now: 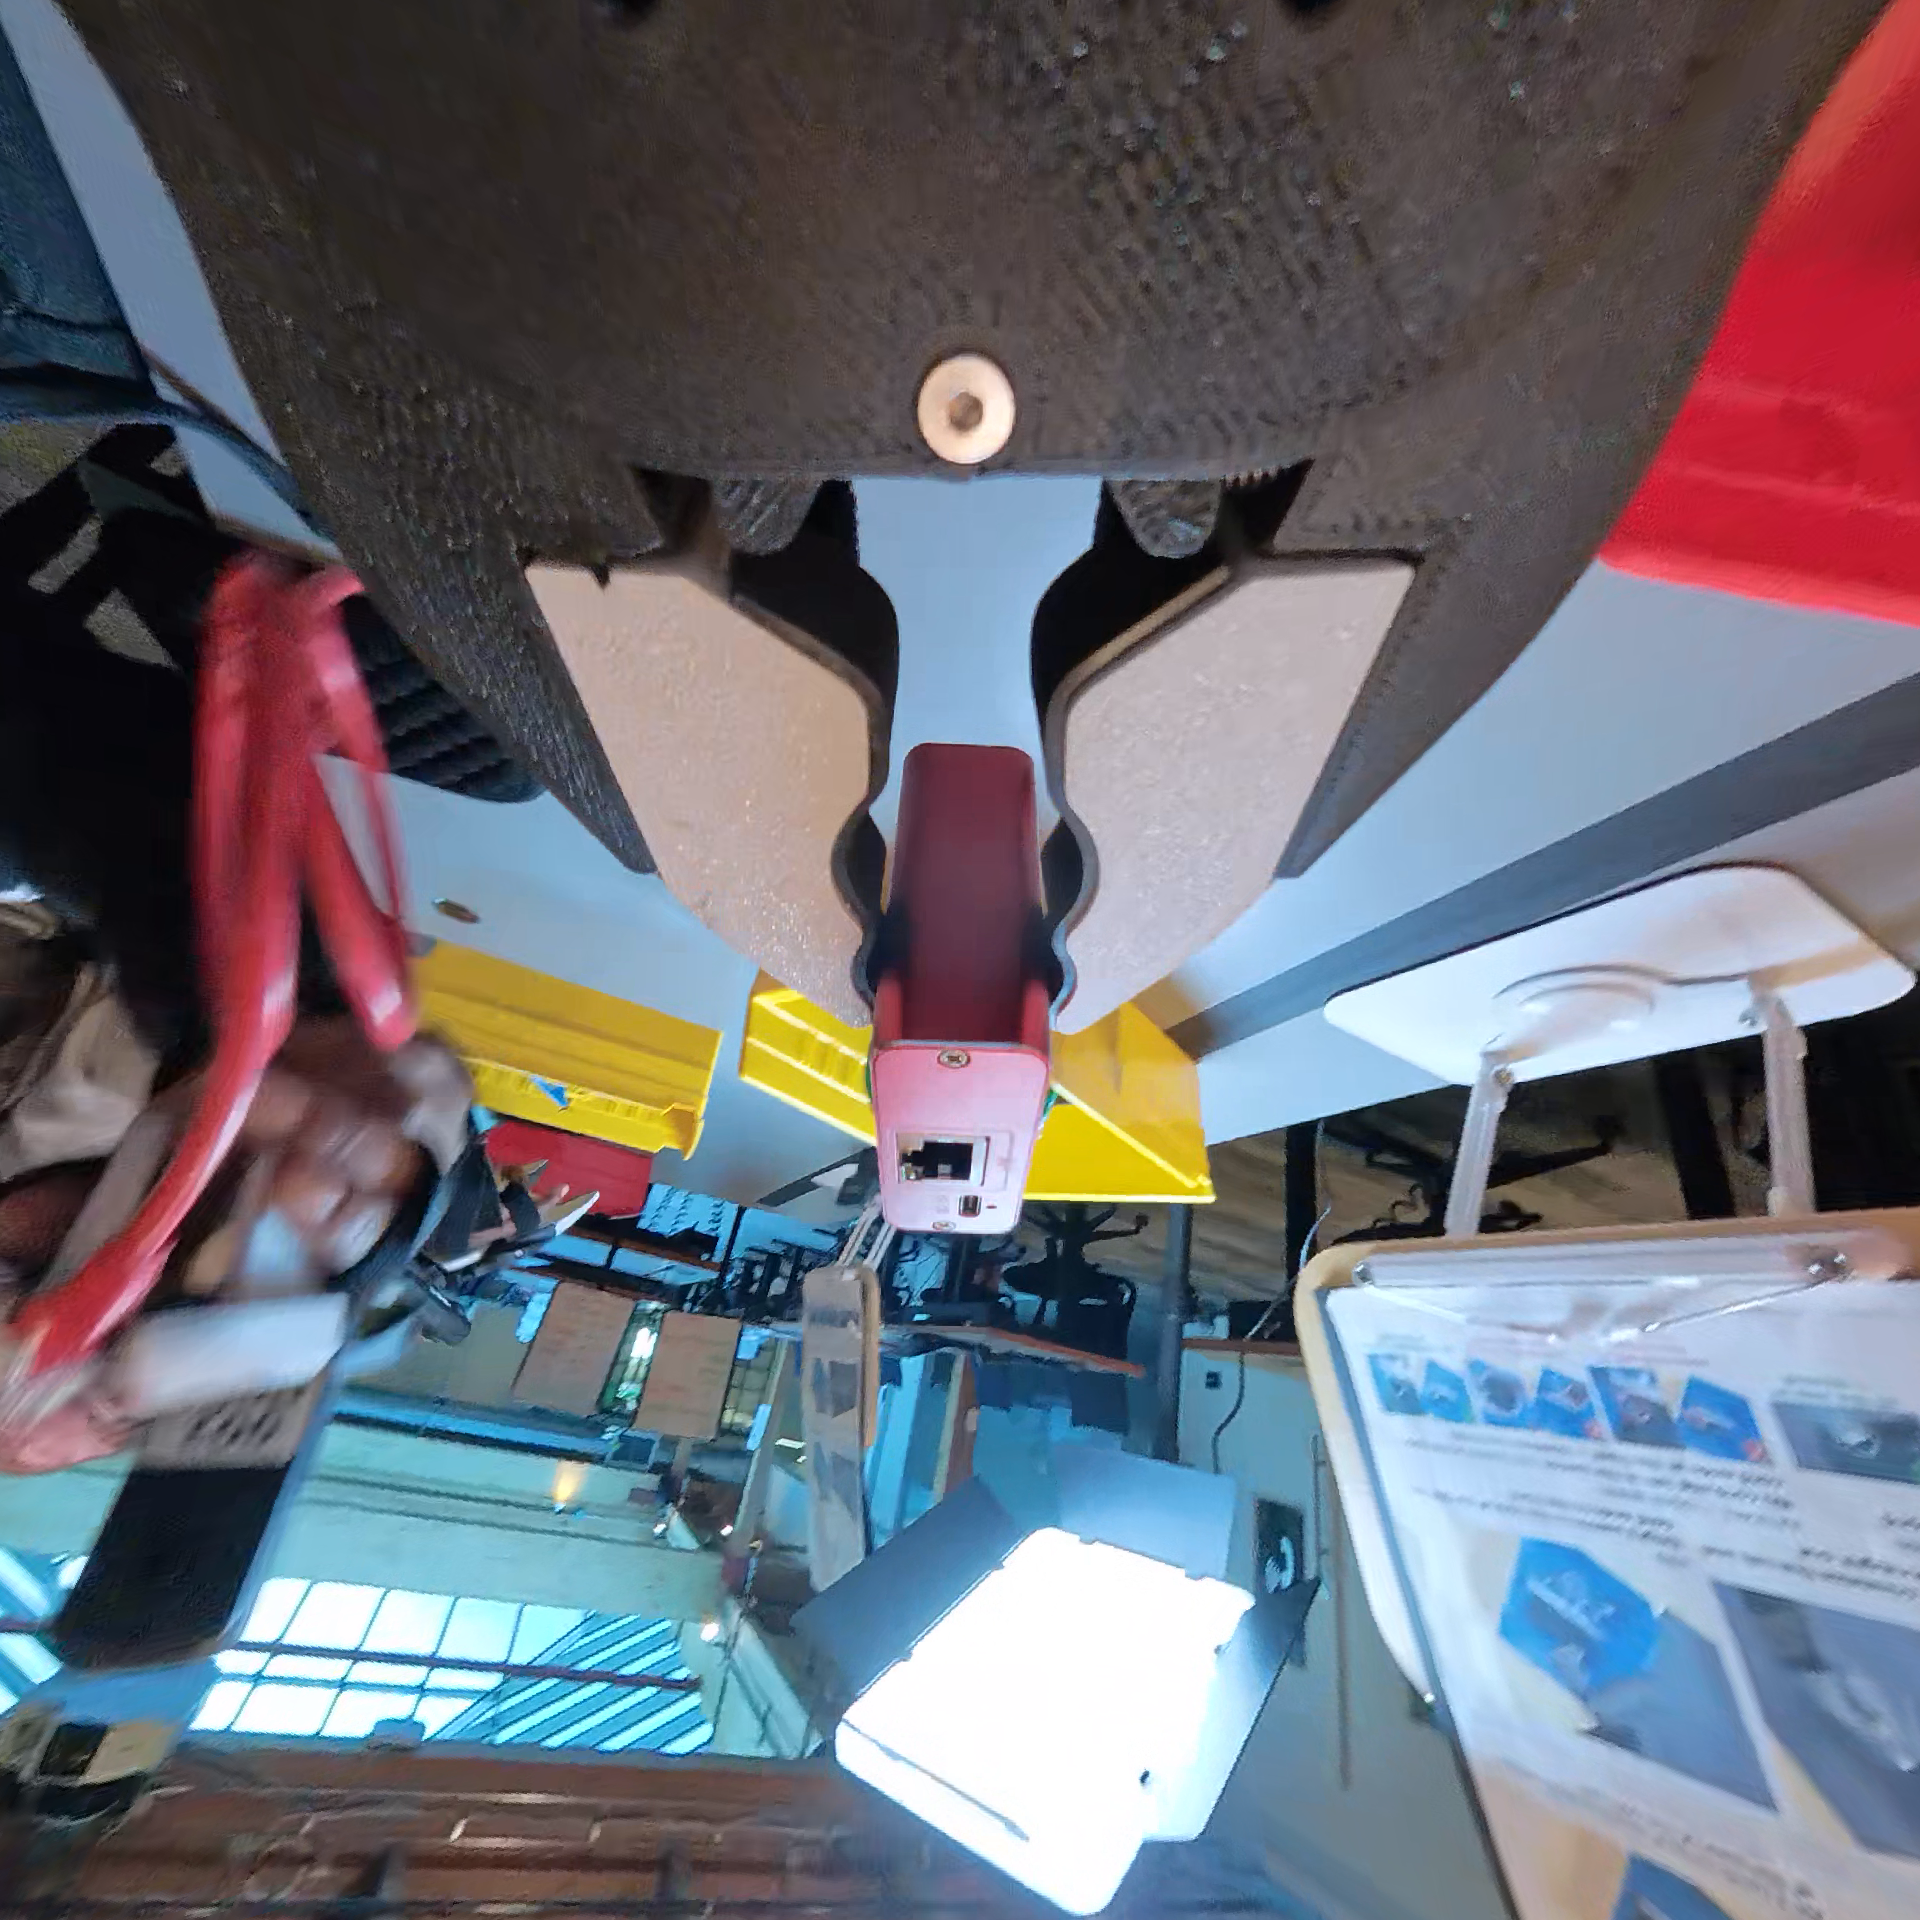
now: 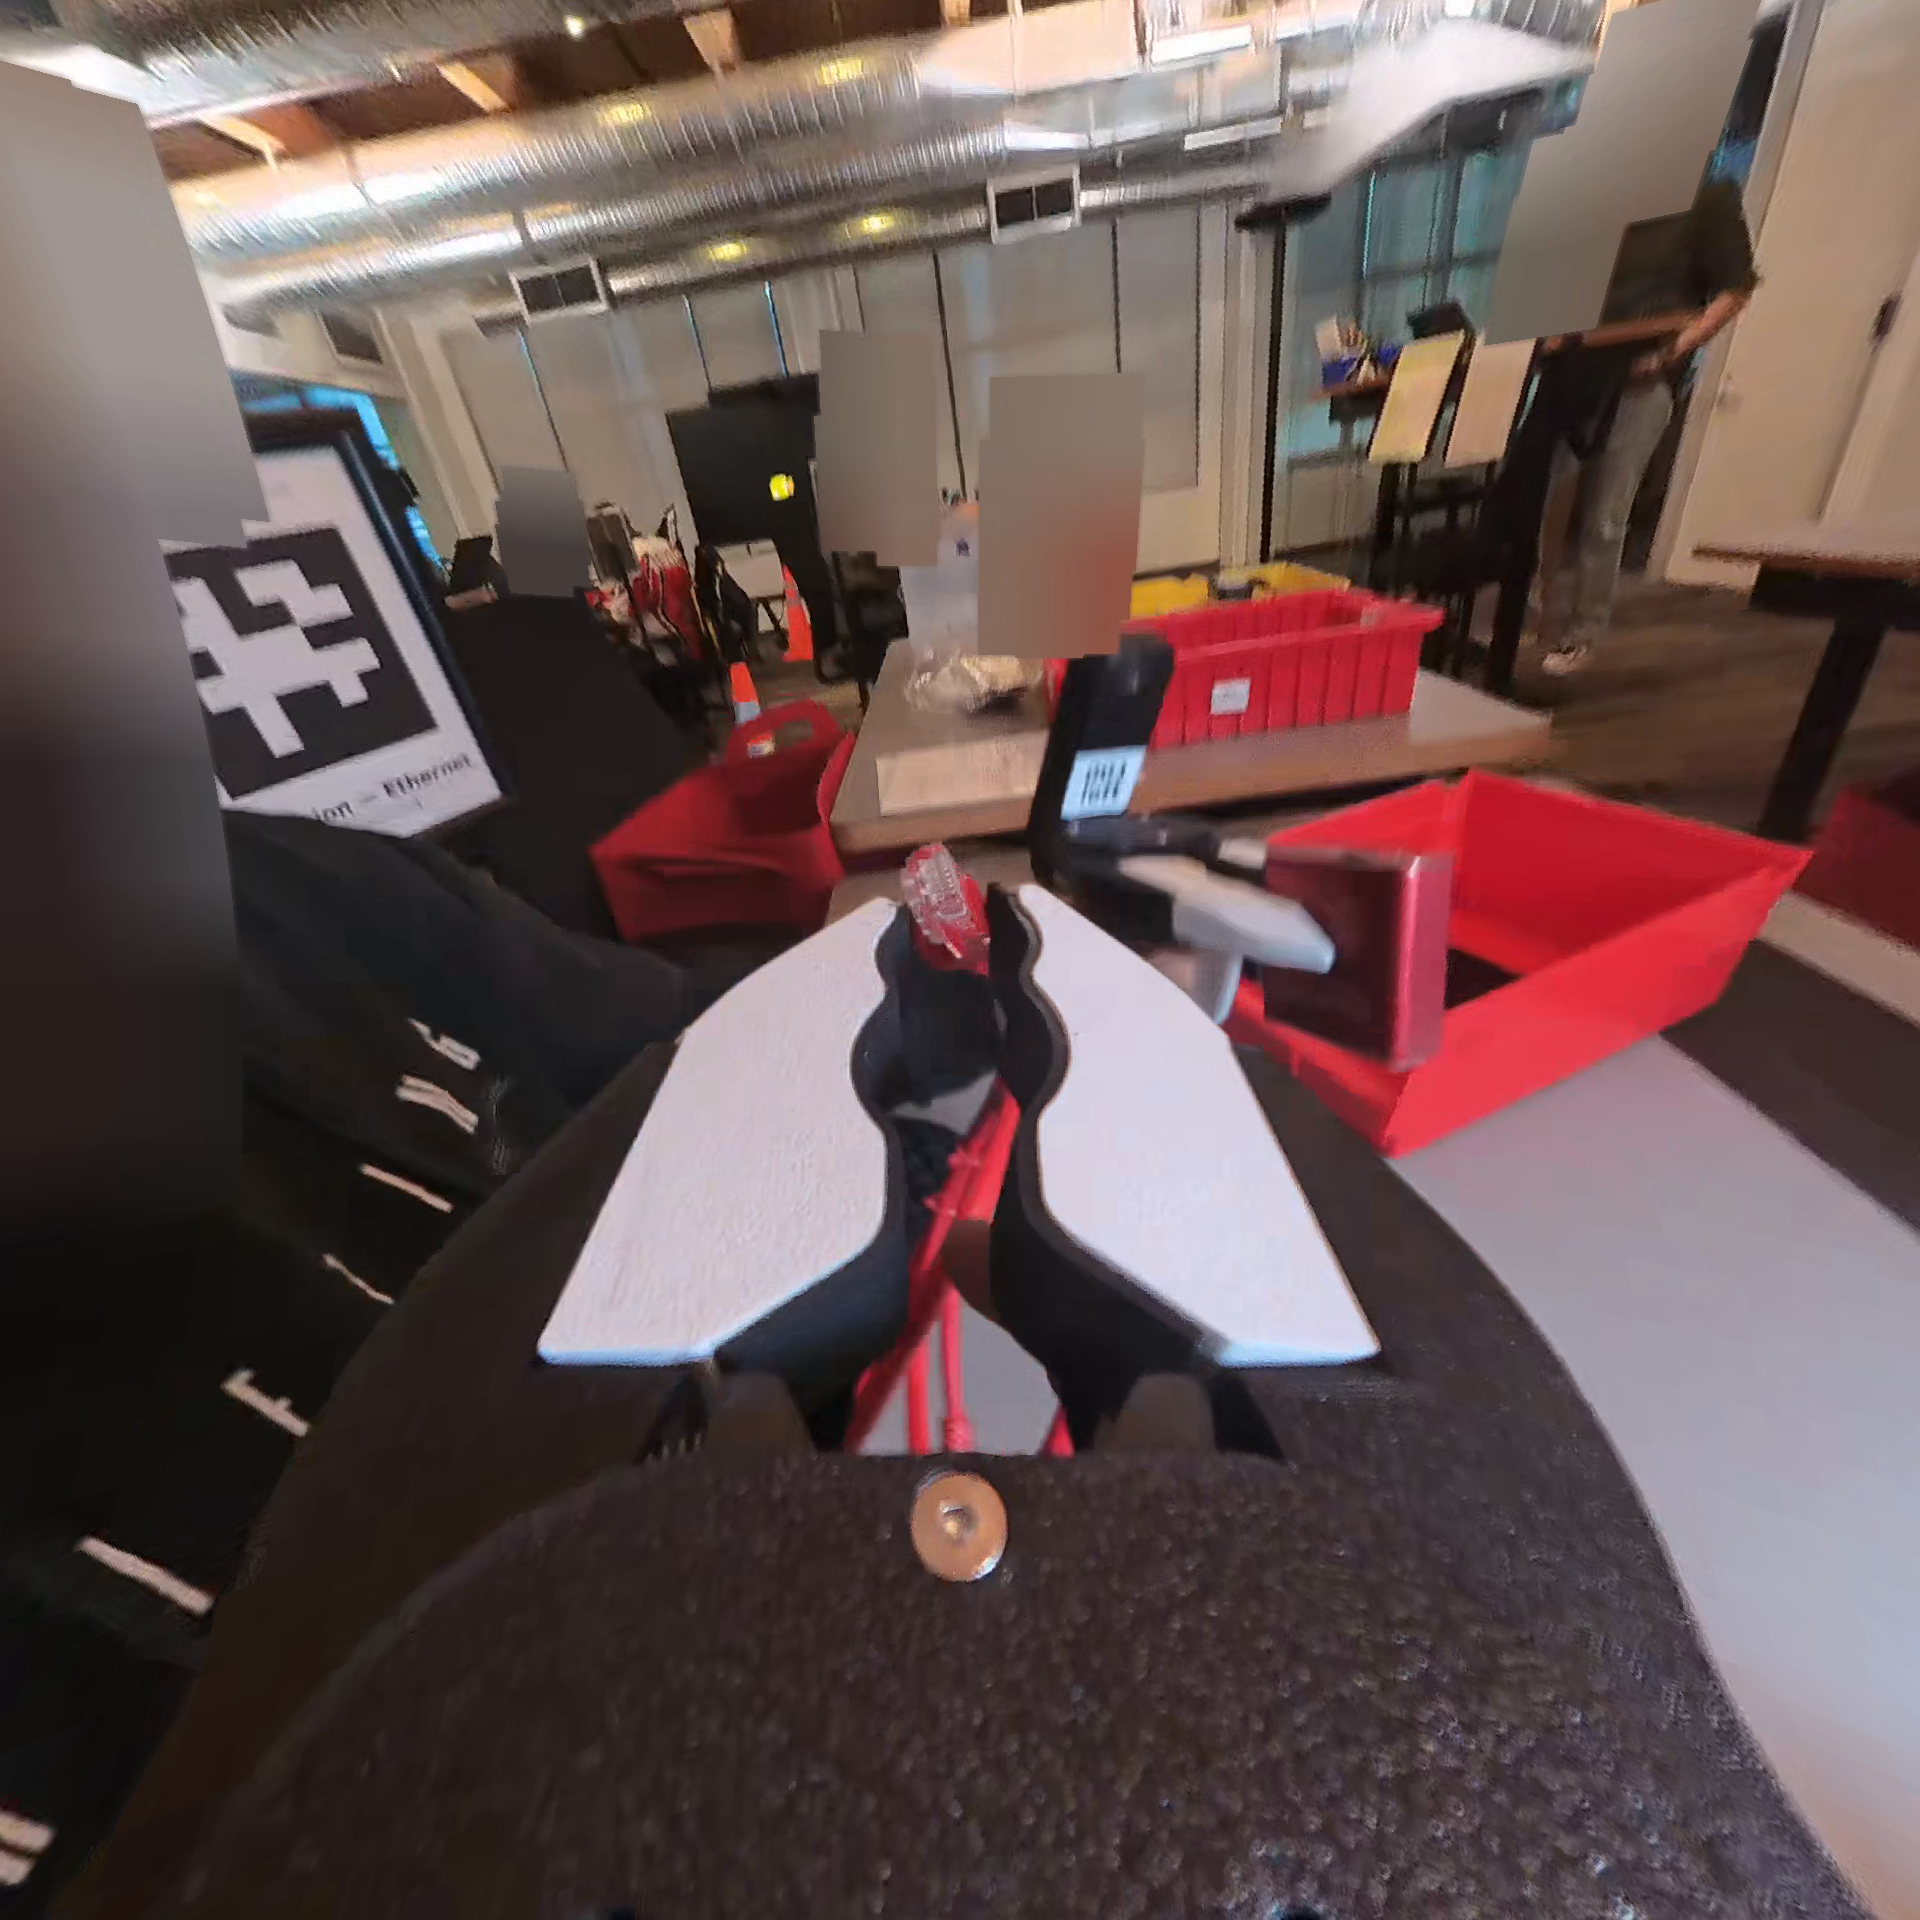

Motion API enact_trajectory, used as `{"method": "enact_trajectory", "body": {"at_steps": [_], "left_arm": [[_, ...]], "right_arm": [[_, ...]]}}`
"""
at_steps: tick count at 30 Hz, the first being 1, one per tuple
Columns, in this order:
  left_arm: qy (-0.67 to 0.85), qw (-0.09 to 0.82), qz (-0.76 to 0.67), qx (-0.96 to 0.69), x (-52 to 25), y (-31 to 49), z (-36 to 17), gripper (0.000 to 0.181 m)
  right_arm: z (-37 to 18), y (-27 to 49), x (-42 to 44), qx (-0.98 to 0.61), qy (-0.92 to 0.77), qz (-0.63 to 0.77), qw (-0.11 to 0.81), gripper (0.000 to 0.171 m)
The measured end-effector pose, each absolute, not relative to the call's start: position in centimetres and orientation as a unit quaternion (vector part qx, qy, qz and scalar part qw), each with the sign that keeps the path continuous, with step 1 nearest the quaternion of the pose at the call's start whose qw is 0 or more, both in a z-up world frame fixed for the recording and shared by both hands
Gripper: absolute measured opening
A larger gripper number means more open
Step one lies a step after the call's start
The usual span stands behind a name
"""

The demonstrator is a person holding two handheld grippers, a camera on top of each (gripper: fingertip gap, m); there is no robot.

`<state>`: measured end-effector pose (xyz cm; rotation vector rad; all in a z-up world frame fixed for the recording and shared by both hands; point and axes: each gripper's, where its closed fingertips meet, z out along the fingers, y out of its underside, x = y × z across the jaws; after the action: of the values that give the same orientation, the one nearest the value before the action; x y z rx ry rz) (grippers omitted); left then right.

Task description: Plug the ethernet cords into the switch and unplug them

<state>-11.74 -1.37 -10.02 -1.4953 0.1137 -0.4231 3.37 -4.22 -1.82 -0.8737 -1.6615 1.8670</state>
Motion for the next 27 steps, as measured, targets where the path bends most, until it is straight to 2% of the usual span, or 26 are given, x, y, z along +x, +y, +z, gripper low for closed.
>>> {"method": "enact_trajectory", "body": {"at_steps": [5,10,15,19,22,24,27], "left_arm": [[0.047,0.697,-0.183,-0.691,-12.5,-1.1,-11.8,0.027],[0.049,0.696,-0.185,-0.692,-12.3,-1.1,-12.0,0.027],[0.053,0.692,-0.19,-0.694,-12.0,-1.0,-12.1,0.027],[0.057,0.688,-0.199,-0.696,-11.5,-0.9,-12.3,0.026],[0.06,0.682,-0.206,-0.699,-11.0,-0.7,-12.6,0.026],[0.065,0.676,-0.207,-0.704,-10.6,-0.6,-12.9,0.026],[0.072,0.671,-0.211,-0.707,-10.0,-0.5,-13.2,0.027]], "right_arm": [[4.9,1.4,4.9,-0.329,-0.594,0.65,0.34,0.014],[5.2,11.2,3.0,-0.426,-0.602,0.533,0.414,0.014],[-1.1,21.2,1.2,-0.537,-0.593,0.433,0.416,0.014],[-10.6,26.8,0.3,-0.588,-0.627,0.334,0.387,0.014],[-16.6,31.9,1.5,-0.627,-0.65,0.186,0.387,0.015],[-17.5,35.2,2.9,-0.644,-0.644,0.103,0.4,0.022],[-15.4,37.7,4.2,-0.666,-0.614,0.07,0.418,0.03]]}}
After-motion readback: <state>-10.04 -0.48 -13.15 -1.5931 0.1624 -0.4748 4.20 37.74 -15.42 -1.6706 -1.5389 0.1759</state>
